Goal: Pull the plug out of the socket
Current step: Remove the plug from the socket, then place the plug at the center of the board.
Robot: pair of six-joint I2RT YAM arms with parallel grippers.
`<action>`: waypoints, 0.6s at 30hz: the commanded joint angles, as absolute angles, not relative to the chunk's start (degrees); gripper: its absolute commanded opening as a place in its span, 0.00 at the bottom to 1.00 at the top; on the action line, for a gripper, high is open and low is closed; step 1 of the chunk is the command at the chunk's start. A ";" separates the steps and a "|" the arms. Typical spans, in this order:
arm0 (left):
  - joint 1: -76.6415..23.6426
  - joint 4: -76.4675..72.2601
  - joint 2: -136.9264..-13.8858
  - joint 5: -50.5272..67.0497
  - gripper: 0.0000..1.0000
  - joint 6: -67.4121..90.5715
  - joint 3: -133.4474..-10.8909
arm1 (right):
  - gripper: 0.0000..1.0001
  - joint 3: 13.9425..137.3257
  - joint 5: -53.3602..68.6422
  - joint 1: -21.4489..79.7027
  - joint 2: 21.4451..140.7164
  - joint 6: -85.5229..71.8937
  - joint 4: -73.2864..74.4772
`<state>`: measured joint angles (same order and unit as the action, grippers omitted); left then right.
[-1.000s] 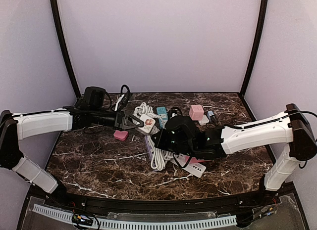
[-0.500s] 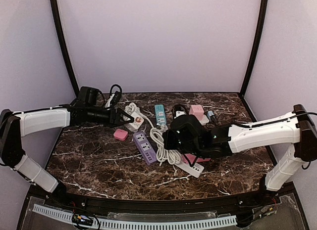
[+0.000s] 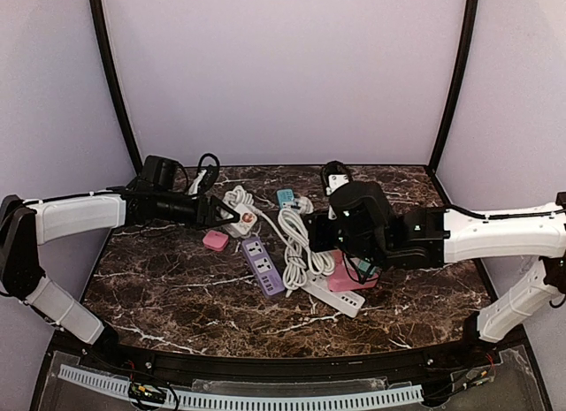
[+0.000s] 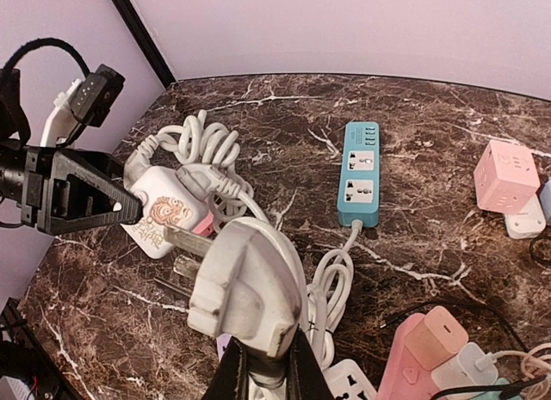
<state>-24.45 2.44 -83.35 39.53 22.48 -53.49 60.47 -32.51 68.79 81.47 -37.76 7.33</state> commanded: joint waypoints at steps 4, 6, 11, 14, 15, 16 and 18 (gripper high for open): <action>-24.48 -0.35 -81.10 41.23 0.03 18.69 -56.91 | 0.00 65.75 -32.07 62.70 79.32 -34.96 13.09; -24.63 -0.34 -81.17 42.85 0.03 18.37 -57.22 | 0.00 66.04 -28.41 59.55 80.76 -36.04 14.73; -26.07 -0.35 -82.03 46.61 0.03 17.84 -58.03 | 0.00 68.35 -18.53 52.71 85.93 -34.68 15.03; -27.02 1.70 -82.47 47.31 0.03 16.92 -58.52 | 0.00 71.31 -16.67 51.22 89.79 -31.25 15.06; -27.37 1.95 -82.58 47.39 0.03 16.72 -58.77 | 0.00 72.15 -16.56 51.04 91.06 -30.08 15.04; -27.53 2.35 -82.64 47.55 0.03 16.35 -58.87 | 0.00 73.12 -16.79 50.87 92.19 -28.80 15.03; -27.98 2.67 -82.88 47.81 0.03 16.01 -59.01 | 0.00 75.13 -16.74 50.43 94.19 -26.39 15.03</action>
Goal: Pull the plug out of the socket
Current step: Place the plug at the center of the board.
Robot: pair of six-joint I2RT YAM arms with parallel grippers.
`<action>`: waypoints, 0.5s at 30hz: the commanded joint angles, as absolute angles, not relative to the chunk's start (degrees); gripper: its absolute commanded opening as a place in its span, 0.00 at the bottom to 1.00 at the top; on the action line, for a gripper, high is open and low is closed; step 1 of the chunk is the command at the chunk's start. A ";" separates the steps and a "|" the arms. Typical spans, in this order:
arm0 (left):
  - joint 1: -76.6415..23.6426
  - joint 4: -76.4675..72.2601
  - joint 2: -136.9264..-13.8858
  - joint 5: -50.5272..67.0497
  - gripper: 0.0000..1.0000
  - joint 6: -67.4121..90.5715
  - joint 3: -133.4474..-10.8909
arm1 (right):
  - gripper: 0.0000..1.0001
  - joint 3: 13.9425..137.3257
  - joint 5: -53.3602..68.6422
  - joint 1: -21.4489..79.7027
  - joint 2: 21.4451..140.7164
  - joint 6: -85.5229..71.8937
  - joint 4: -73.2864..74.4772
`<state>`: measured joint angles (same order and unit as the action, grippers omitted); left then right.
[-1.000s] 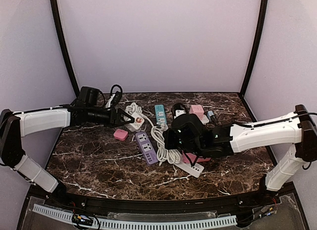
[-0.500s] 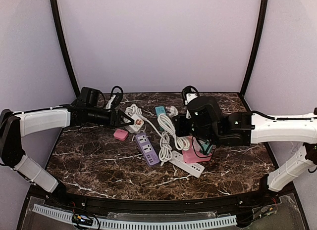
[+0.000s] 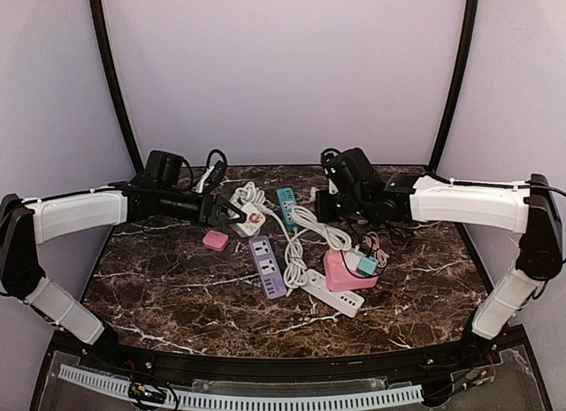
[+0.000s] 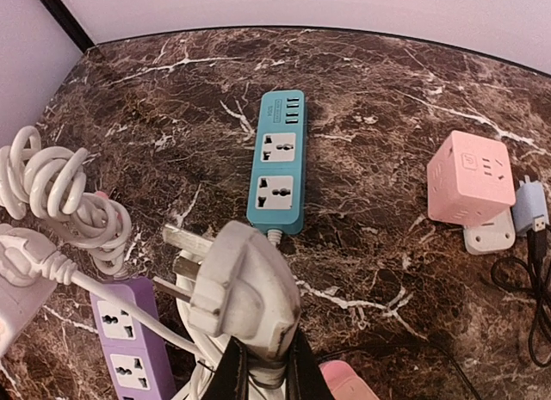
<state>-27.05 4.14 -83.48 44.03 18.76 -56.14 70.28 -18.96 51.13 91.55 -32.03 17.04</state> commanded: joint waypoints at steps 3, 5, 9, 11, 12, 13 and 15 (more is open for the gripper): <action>-28.98 3.03 -83.35 48.09 0.03 15.52 -59.29 | 0.00 77.72 -16.08 49.34 96.33 -24.00 14.96; -29.61 3.46 -83.59 48.28 0.03 15.21 -59.50 | 0.00 78.93 -14.71 48.44 97.28 -23.09 14.31; -30.89 4.17 -83.72 48.67 0.03 14.13 -59.74 | 0.00 79.77 -9.62 45.46 101.74 -23.84 12.53; -31.62 4.83 -83.74 48.60 0.03 13.20 -59.97 | 0.00 80.43 -7.04 43.98 104.71 -25.00 12.35; -32.14 5.14 -83.69 48.47 0.03 12.80 -60.09 | 0.00 81.06 -5.66 43.06 105.89 -25.53 12.46; -32.37 5.90 -83.72 48.09 0.03 12.08 -60.22 | 0.00 81.38 -4.14 42.37 106.96 -26.05 12.48; -33.03 6.98 -83.87 47.64 0.02 10.95 -60.60 | 0.00 81.72 -2.16 41.09 108.25 -26.97 12.48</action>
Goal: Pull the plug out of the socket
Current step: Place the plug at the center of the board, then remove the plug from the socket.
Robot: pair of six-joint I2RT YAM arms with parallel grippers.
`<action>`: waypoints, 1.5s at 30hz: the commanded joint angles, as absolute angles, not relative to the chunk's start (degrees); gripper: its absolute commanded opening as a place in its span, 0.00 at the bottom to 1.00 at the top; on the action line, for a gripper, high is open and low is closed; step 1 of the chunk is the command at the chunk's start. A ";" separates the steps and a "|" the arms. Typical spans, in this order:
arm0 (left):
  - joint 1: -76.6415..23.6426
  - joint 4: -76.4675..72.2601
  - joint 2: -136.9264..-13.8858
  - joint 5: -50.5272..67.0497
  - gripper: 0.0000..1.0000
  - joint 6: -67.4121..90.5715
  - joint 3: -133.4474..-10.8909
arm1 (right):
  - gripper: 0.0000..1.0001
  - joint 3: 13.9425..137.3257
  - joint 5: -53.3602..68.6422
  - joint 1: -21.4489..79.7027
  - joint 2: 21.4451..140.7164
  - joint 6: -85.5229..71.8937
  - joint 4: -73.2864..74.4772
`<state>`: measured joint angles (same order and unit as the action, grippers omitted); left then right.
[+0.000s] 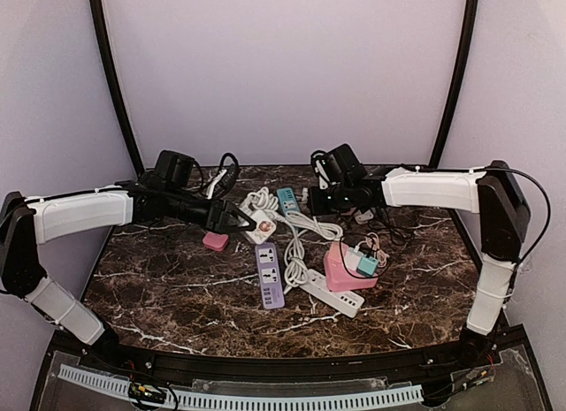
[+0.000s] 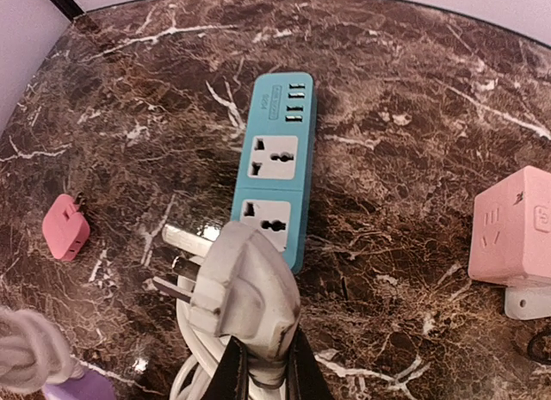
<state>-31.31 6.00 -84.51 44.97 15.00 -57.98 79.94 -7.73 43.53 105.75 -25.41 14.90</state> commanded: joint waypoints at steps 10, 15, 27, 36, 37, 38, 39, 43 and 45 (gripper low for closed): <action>-33.31 9.17 -83.89 47.31 0.02 8.75 -61.62 | 0.59 79.03 -0.24 38.70 104.81 -25.32 12.12; -33.31 10.29 -83.57 48.12 0.02 7.16 -62.11 | 0.74 75.46 -0.72 38.53 99.08 -23.86 11.71; -33.31 20.73 -85.39 54.13 0.02 0.86 -67.79 | 0.78 55.85 15.72 42.69 74.58 -14.58 2.88; -33.45 24.78 -85.90 60.74 0.01 -3.19 -66.82 | 0.76 47.33 15.03 55.57 67.75 -12.43 -5.97; -33.63 24.96 -85.75 61.22 0.01 -3.44 -66.76 | 0.75 47.33 13.82 56.97 68.21 -11.43 -6.15; -33.65 25.09 -85.59 62.28 0.01 -3.94 -66.69 | 0.75 47.66 12.75 58.30 68.81 -10.44 -6.11; -33.72 25.11 -85.36 62.65 0.01 -4.08 -66.57 | 0.74 48.02 11.98 59.27 69.54 -9.18 -6.07; -34.13 27.44 -85.69 62.98 0.01 -5.56 -67.06 | 0.71 48.17 12.26 62.04 71.81 -4.07 -8.73; -34.71 28.29 -85.70 62.97 0.01 -6.46 -67.17 | 0.70 48.03 11.86 62.07 72.91 -2.49 -9.73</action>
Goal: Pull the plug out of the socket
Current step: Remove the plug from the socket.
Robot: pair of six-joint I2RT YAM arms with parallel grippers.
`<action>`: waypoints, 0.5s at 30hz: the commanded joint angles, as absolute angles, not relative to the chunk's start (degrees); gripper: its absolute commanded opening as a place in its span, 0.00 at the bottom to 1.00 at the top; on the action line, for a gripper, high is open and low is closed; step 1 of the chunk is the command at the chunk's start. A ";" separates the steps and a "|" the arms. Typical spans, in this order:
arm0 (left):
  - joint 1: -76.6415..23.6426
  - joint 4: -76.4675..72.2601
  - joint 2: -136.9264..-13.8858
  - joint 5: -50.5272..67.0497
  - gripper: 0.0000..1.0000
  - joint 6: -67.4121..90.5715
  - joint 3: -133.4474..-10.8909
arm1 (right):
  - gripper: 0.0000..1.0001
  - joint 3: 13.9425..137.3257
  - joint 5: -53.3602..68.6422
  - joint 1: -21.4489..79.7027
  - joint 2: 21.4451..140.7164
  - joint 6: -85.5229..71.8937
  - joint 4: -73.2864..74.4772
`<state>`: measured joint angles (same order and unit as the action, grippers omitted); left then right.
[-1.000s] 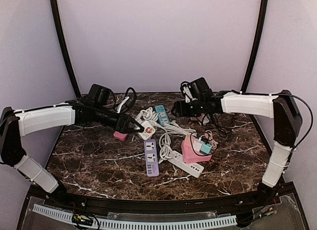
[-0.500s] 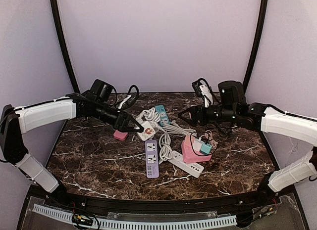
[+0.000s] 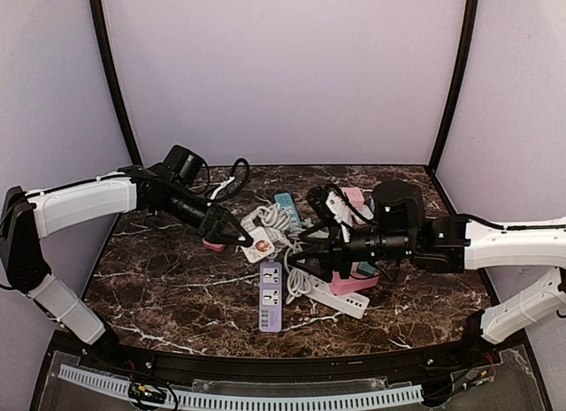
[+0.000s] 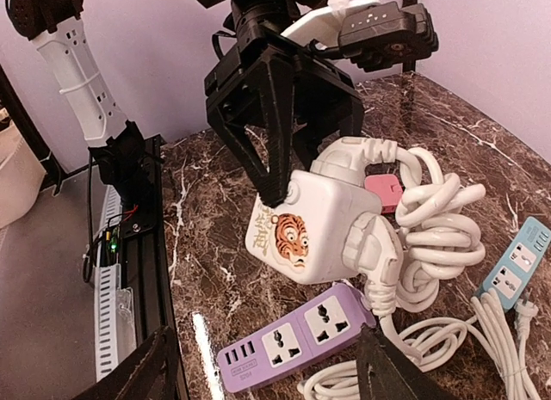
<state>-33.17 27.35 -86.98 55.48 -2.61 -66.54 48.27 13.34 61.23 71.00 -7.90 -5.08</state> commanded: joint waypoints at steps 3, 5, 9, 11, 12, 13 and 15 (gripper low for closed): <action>-35.15 28.48 -85.69 63.31 0.01 -6.68 -67.15 | 0.67 48.24 10.10 61.93 75.20 -0.35 -9.97; -35.46 28.49 -85.69 63.87 0.01 -6.68 -67.23 | 0.64 48.64 9.30 61.74 76.59 1.30 -9.90; -36.57 28.43 -85.51 64.42 0.01 -6.61 -67.18 | 0.63 48.73 9.13 60.59 78.41 1.80 -10.01; -36.86 28.38 -85.45 64.30 0.01 -6.47 -67.17 | 0.62 48.80 9.73 59.77 78.78 1.92 -10.04; -36.93 28.26 -85.44 64.22 0.01 -6.32 -67.16 | 0.60 49.02 9.94 59.77 78.83 1.98 -9.87; -37.03 28.15 -85.43 64.15 0.01 -6.24 -67.15 | 0.58 49.41 10.13 59.81 78.82 2.02 -9.68; -37.07 27.94 -85.53 63.92 0.01 -6.03 -67.10 | 0.54 50.28 10.24 59.76 79.26 2.19 -8.86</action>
